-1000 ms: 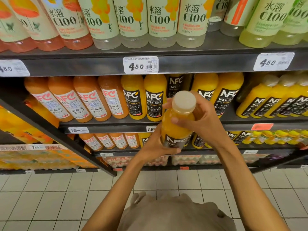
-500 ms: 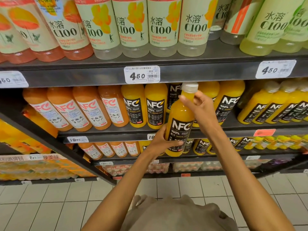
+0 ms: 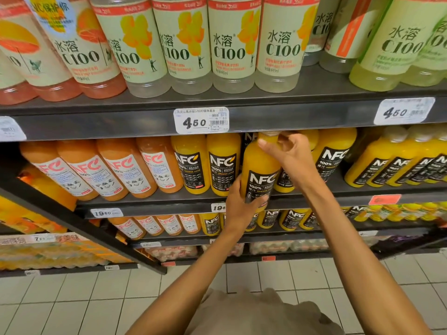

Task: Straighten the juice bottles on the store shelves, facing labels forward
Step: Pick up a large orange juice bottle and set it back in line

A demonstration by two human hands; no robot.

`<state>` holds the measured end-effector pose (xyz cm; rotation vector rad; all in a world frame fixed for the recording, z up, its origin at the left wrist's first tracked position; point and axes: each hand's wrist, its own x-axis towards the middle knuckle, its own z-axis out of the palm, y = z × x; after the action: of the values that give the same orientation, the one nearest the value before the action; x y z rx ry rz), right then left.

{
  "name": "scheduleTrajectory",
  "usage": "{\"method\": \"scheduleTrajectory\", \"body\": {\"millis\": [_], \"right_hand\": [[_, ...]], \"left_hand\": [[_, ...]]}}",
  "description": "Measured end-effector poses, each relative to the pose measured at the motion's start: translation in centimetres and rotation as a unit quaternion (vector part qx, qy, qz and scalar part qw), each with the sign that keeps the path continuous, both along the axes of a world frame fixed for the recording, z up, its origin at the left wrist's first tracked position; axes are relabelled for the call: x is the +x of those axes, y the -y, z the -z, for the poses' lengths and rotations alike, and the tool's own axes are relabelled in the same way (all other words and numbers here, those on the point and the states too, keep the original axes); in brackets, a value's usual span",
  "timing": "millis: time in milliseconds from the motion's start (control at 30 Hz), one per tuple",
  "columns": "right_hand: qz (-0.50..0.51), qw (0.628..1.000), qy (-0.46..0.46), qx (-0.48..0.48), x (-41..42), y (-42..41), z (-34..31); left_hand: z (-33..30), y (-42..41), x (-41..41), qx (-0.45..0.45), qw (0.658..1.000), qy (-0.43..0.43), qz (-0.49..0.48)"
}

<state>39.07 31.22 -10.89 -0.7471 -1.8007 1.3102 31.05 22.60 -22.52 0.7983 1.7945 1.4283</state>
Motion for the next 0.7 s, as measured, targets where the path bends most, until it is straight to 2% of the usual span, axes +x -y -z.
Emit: {"method": "scheduleTrajectory", "body": {"millis": [200,400,533,700], "right_hand": [[-0.014,0.999,0.031,0.027,-0.5,-0.3,-0.1],[0.016,0.989,0.106,0.105,-0.3,-0.6,-0.1],[0.083,0.972,0.176,0.136,-0.3,-0.7,0.6],[0.115,0.960,0.202,0.159,-0.1,-0.5,1.1]], "left_hand": [[-0.2,-0.6,1.8,-0.037,0.994,-0.042,-0.090],[0.5,-0.9,1.9,-0.077,0.989,-0.008,-0.127],[0.5,-1.1,1.4,-0.076,0.984,0.067,-0.144],[0.4,-1.7,1.5,-0.069,0.981,0.100,-0.149]]}}
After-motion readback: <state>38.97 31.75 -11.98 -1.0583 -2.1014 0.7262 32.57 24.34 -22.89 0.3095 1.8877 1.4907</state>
